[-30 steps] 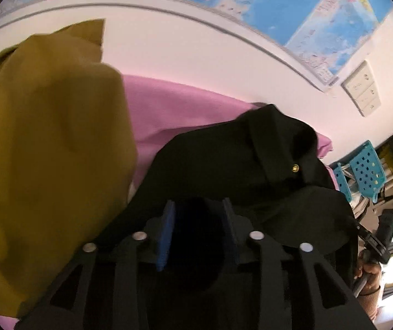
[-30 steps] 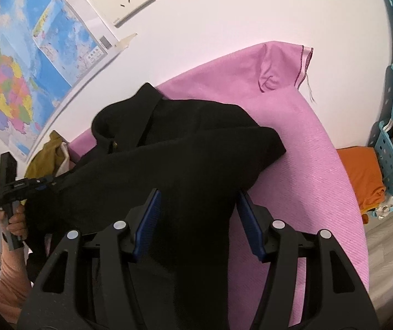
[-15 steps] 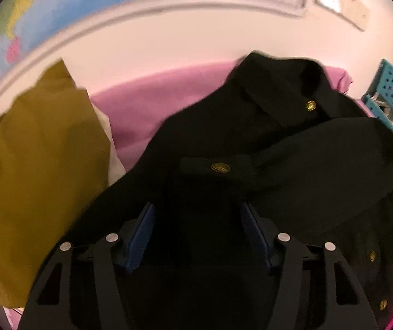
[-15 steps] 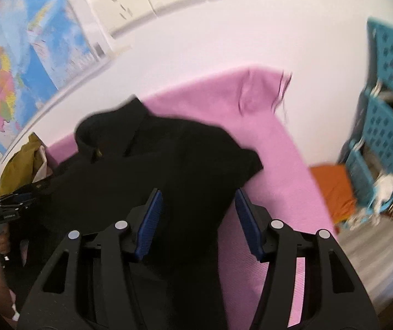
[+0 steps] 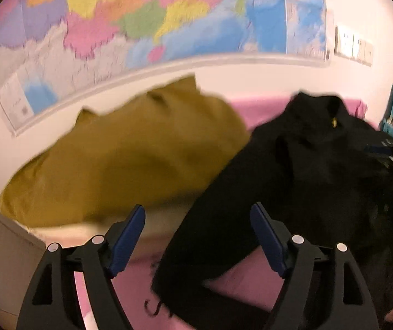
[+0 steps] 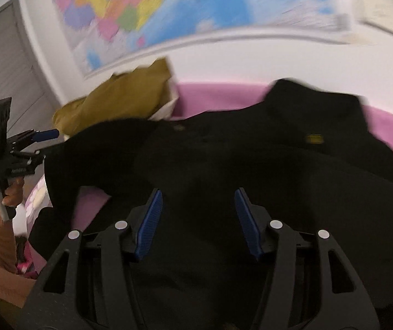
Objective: Fold large clothes
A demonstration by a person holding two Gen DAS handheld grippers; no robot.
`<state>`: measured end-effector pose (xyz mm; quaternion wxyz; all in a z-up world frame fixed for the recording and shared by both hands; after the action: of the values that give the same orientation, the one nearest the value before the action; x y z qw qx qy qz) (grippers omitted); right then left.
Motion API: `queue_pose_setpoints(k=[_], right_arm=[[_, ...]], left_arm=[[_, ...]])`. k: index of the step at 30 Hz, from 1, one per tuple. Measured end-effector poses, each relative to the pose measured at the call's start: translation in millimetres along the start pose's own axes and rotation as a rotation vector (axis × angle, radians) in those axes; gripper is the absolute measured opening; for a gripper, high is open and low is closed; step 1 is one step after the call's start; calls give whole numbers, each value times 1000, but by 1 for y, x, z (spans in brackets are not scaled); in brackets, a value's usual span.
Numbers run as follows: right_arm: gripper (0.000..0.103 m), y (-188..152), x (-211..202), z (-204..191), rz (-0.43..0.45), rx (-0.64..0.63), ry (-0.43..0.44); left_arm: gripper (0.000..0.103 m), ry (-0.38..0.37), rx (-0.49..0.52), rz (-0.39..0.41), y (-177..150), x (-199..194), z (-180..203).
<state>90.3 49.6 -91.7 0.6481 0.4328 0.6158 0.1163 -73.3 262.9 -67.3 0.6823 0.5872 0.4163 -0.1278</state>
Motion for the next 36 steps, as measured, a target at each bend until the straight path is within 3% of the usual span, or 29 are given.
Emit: queue_pose_setpoints(k=[3, 5, 6, 7, 10, 13, 16, 19, 21, 22, 23, 24, 26, 28, 30, 32, 34, 36], right_arm=[[53, 6, 41, -15, -59, -36, 14], [54, 4, 62, -14, -117, -5, -5], [54, 2, 66, -12, -137, 10, -27], [54, 1, 66, -12, -137, 14, -36], [55, 3, 47, -33, -102, -17, -15], [63, 7, 23, -94, -35, -114, 170], [72, -2, 23, -167, -46, -208, 365], [78, -11, 35, -217, -72, -243, 494], [82, -18, 50, -243, -97, -265, 512], [80, -20, 60, -250, -109, -271, 494], [58, -23, 68, -255, -120, -279, 482], [31, -26, 73, -257, -140, -272, 486], [18, -23, 66, -256, -126, -268, 496], [15, -7, 41, -245, -74, -242, 542], [14, 14, 15, -224, -8, -193, 575], [13, 40, -22, -192, 80, -133, 579], [13, 65, -65, -150, 171, -87, 515], [13, 81, -98, -110, 220, -67, 417]], left_arm=[[74, 35, 27, -41, -13, 15, -12], [51, 24, 11, -84, -21, 26, -22], [26, 3, 4, -110, -23, 31, -24], [9, -32, -10, -129, -25, 34, -27], [4, -102, -64, -128, -26, 31, -35], [4, -204, -99, -107, -17, 13, -34], [4, -268, -109, -95, -8, 0, -29], [4, -269, -96, -95, -3, -2, -21], [4, -276, -101, -109, -3, 0, -16], [4, -272, -103, -112, -3, 0, -14], [4, -263, -104, -114, -4, -1, -13], [4, -260, -108, -117, -4, 0, -12], [4, -275, -114, -121, -4, -2, -10], [5, -291, -117, -104, 2, -7, -9], [8, -354, -129, -69, 11, -22, -6], [25, -428, -150, 6, 25, -44, -2], [42, -464, -162, 105, 40, -66, 1], [43, -475, -158, 154, 49, -77, 7]])
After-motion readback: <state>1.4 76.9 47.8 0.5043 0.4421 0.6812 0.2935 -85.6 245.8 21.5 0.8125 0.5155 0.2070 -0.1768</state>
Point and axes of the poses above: each gripper's, at about its wrist camera, not at the fingertips, and x roughly the way its jaws point, z to its right, y to its top, the point moved 6 cm from there along x, roughly the way its jaws point, and after that the axes turned 9 degrees about -x, right-handed, at the moved point
